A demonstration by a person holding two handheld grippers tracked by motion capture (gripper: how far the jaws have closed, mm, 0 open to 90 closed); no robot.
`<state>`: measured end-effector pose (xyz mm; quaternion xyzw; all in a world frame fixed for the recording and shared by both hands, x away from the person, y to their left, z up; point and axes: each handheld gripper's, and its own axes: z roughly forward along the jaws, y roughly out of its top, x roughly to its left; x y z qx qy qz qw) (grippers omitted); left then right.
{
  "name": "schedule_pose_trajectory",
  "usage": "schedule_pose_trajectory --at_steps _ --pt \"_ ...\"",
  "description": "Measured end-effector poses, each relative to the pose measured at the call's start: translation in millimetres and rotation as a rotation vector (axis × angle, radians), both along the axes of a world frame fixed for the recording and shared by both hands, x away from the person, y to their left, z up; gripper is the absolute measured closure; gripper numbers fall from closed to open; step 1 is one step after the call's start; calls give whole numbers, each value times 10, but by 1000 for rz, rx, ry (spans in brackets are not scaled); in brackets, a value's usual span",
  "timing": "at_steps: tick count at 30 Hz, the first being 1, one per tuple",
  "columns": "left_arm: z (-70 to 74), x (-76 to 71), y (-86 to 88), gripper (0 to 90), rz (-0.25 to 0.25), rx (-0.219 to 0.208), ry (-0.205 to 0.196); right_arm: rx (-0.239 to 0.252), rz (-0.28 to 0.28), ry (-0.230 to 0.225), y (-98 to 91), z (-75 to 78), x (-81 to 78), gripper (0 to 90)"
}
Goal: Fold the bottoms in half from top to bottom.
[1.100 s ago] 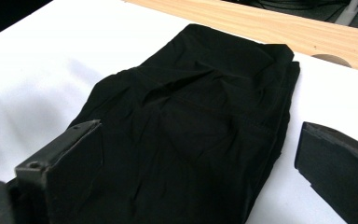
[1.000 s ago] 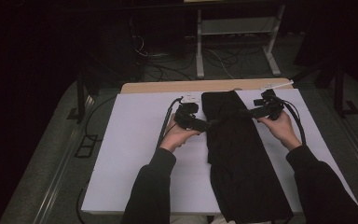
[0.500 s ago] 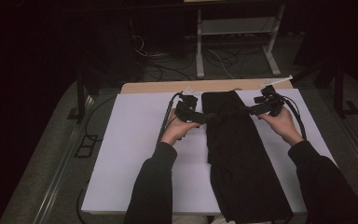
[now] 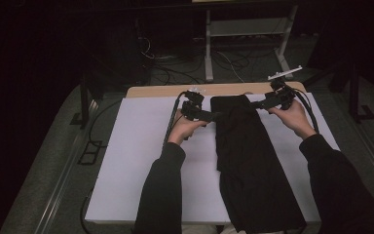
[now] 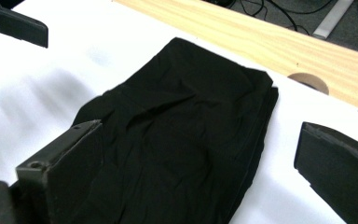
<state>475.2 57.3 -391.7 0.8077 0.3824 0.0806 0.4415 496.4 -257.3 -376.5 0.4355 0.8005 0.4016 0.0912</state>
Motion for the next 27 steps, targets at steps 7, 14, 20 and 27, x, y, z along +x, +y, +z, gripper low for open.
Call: schedule_pose_trajectory --at_steps 7,14,20,27 --pt "-36 117 39 0 37 3 -21 -20 -30 14 23 -6 137 15" --pt "-171 195 39 0 84 -38 15 -17 -57 50 15 -154 257 15" --pt "-304 228 -8 0 99 -65 62 -27 -67 87 34 -279 306 56" --pt "-422 248 -76 4 151 -94 126 71 -122 119 -82 -385 359 138"
